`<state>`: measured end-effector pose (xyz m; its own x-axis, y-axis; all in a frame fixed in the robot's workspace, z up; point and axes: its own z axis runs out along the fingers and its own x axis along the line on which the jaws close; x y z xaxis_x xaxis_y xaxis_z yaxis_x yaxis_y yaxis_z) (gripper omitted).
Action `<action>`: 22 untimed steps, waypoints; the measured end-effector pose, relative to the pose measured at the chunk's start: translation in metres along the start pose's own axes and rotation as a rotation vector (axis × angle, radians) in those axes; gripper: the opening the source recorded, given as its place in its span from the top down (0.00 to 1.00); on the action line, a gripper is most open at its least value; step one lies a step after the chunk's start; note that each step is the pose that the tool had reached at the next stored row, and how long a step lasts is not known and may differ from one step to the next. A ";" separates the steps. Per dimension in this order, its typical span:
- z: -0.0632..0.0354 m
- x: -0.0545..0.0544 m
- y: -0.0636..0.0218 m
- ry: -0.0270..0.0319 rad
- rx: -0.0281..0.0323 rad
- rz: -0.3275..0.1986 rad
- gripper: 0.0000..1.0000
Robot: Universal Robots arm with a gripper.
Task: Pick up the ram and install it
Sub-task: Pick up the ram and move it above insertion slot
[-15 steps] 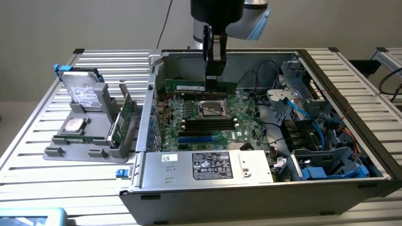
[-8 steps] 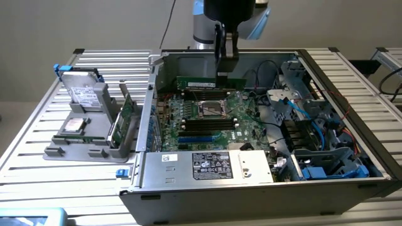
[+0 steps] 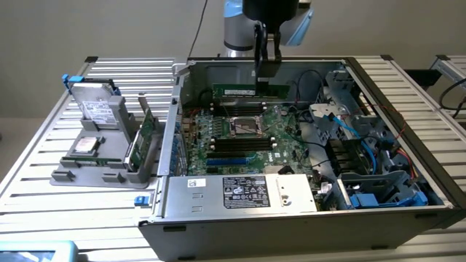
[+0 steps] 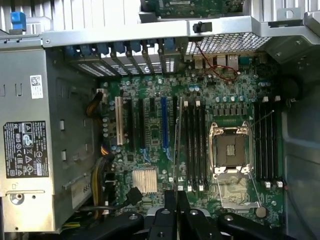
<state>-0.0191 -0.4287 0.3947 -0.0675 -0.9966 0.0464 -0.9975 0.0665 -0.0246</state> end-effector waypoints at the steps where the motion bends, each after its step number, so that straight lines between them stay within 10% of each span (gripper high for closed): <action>1: 0.0002 -0.003 -0.0001 -0.0017 0.0019 0.000 0.87; 5: 0.0015 -0.012 0.0002 -0.0172 0.0052 0.001 0.87; 9: 0.0027 -0.015 0.0005 -0.0637 0.0026 0.002 0.87; 11: 0.0050 -0.016 0.0006 -0.0757 0.0019 0.001 0.87; 17: 0.0117 -0.028 0.0018 -0.0723 0.0020 -0.007 0.87; 22: 0.0142 -0.031 0.0021 -0.0398 0.0041 -0.018 0.87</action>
<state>-0.0188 -0.3986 0.3791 -0.0481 -0.9988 0.0072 -0.9985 0.0479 -0.0282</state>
